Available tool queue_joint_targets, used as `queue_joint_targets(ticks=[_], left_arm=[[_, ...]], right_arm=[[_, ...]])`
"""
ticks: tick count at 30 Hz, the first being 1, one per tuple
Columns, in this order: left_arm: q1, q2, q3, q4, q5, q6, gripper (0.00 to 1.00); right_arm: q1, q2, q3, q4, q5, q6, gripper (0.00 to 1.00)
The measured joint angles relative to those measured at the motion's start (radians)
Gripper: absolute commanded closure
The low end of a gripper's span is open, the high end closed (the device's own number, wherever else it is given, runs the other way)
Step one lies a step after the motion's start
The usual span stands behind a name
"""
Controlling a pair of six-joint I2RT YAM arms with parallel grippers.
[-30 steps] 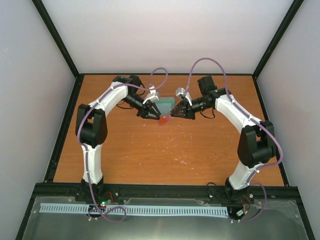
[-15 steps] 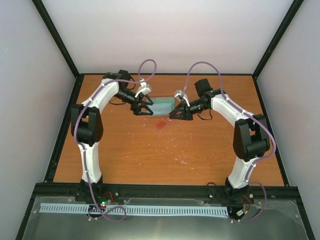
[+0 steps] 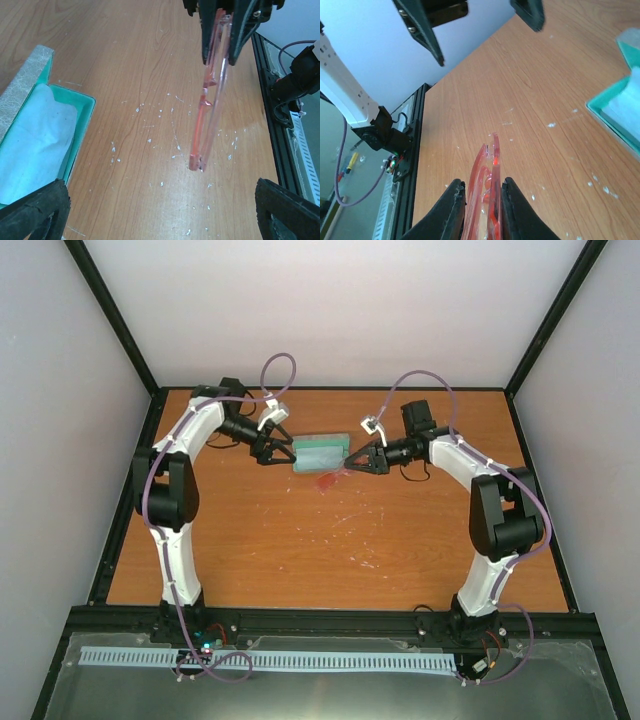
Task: Organize the sunglasses
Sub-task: Fold the sunglasses, then place the sunglasses in the sunglasses case.
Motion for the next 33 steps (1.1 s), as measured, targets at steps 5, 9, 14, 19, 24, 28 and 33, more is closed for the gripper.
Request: queue_joint_targets(ticks=[5,9,14,19,24,28,33], left_arm=[[0.0,-0.004,0.0,0.012,0.0,-0.003,0.0],[0.0,-0.005,-0.008,0.025,0.001,-0.01,0.0],[0.006,-0.006,-0.018,0.031,0.002,-0.014,0.0],[0.019,-0.006,-0.018,0.036,0.003,-0.02,0.0],[0.04,-0.01,-0.02,0.04,0.011,-0.027,0.0],[0.054,-0.018,-0.025,0.04,0.018,-0.028,0.0],[0.075,-0.028,-0.036,0.043,0.019,-0.029,0.0]], right_arm=[[-0.045,0.0,-0.071,0.126,0.0,0.164,0.96],[-0.067,0.0,-0.107,0.222,0.013,0.292,0.95],[-0.069,0.0,-0.172,0.412,0.05,0.497,0.95],[-0.069,0.018,-0.211,0.579,0.092,0.658,0.96],[-0.069,0.065,-0.248,0.772,0.154,0.821,0.97],[-0.069,0.105,-0.254,0.869,0.213,0.904,0.97],[-0.067,0.15,-0.252,0.958,0.264,0.971,0.97]])
